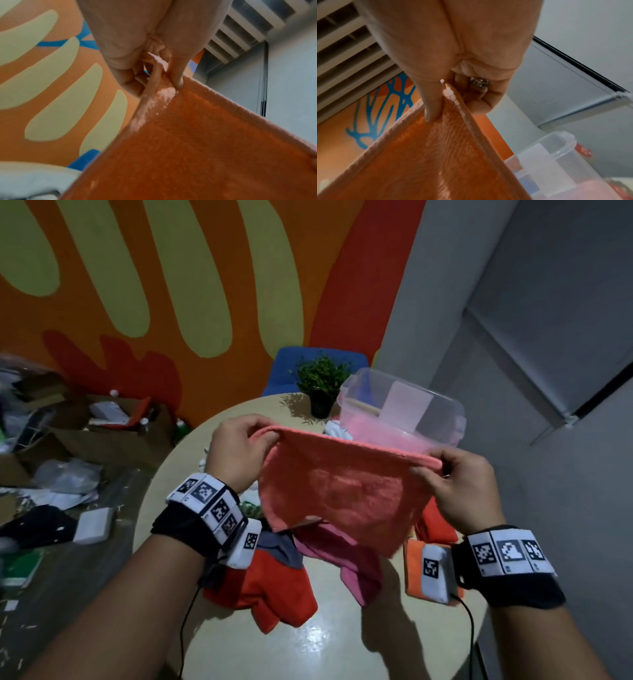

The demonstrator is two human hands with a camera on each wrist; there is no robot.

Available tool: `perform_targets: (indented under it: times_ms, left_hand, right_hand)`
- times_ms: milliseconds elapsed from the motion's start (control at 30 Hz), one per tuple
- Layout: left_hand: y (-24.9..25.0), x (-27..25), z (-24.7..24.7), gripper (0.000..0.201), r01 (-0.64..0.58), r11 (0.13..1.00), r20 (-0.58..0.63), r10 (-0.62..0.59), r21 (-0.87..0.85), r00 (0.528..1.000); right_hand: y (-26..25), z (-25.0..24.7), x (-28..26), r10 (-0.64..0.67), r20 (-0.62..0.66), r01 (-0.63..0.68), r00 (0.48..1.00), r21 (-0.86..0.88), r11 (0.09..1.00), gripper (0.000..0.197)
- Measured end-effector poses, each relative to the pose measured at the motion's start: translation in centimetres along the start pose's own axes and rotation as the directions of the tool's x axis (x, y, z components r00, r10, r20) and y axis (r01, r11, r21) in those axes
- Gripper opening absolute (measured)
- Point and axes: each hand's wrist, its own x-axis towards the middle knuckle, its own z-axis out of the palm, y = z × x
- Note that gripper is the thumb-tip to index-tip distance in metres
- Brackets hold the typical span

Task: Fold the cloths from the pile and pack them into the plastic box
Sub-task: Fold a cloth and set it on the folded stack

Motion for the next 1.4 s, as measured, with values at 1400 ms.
perform_targets:
  times_ms: [1400]
  left_hand:
    - [-3.1, -1.4, 0.9, 0.009, 0.122, 0.992, 0.270, -0.129, 0.043, 0.954]
  right_hand:
    - [3.6, 1.4, -2.7, 0.322, 0.043, -0.307, 0.946, 0.440, 0.844, 0.021]
